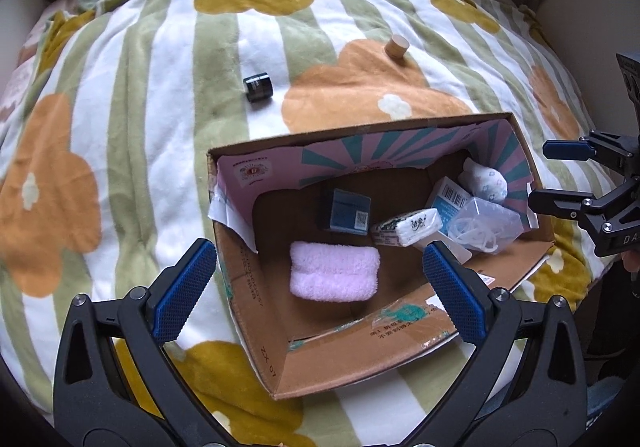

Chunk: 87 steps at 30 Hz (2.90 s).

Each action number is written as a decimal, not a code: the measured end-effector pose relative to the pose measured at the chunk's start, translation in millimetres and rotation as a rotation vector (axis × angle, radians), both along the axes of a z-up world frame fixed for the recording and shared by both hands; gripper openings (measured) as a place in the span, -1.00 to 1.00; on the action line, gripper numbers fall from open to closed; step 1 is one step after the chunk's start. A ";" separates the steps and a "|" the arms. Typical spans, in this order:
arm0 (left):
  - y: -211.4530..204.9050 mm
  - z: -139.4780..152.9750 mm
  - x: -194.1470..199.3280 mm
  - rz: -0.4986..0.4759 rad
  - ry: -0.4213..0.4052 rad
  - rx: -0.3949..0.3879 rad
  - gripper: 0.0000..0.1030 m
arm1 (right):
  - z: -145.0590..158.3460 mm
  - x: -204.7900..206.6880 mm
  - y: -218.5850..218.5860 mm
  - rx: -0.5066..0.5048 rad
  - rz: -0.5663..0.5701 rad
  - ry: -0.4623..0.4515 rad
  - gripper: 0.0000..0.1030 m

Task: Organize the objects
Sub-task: 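Move both tools back toward the black jar and beige disc on the bed, then grasp the black KANS jar with the left tool while the right tool grasps the beige disc, then carry the jar and disc over the cardboard box and open both tools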

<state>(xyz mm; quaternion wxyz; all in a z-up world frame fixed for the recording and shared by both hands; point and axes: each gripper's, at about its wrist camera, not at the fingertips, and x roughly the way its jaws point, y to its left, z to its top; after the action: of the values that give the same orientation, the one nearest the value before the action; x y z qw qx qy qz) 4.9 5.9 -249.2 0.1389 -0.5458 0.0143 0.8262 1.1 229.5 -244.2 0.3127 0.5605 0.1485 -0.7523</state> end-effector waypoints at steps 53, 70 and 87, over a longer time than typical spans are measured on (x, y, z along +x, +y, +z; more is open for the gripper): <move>-4.9 -127.9 -242.2 -0.338 -0.019 -0.077 0.39 | -105.1 -262.2 -57.2 0.027 -0.345 -0.059 0.33; -5.7 -127.9 -242.2 -0.384 -0.048 -0.011 -0.17 | -107.4 -268.7 -38.6 -0.028 -0.442 -0.096 -0.40; 2.3 -30.5 -223.0 -0.350 0.073 0.052 -0.17 | -28.4 -242.1 -59.8 -0.087 -0.348 0.041 -0.40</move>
<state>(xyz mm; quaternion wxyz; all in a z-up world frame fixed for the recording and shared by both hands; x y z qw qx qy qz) -218.2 8.2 -279.7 0.2941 -0.5007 0.0928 0.8088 -240.9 169.7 -272.6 0.1986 0.5481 0.0229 -0.8122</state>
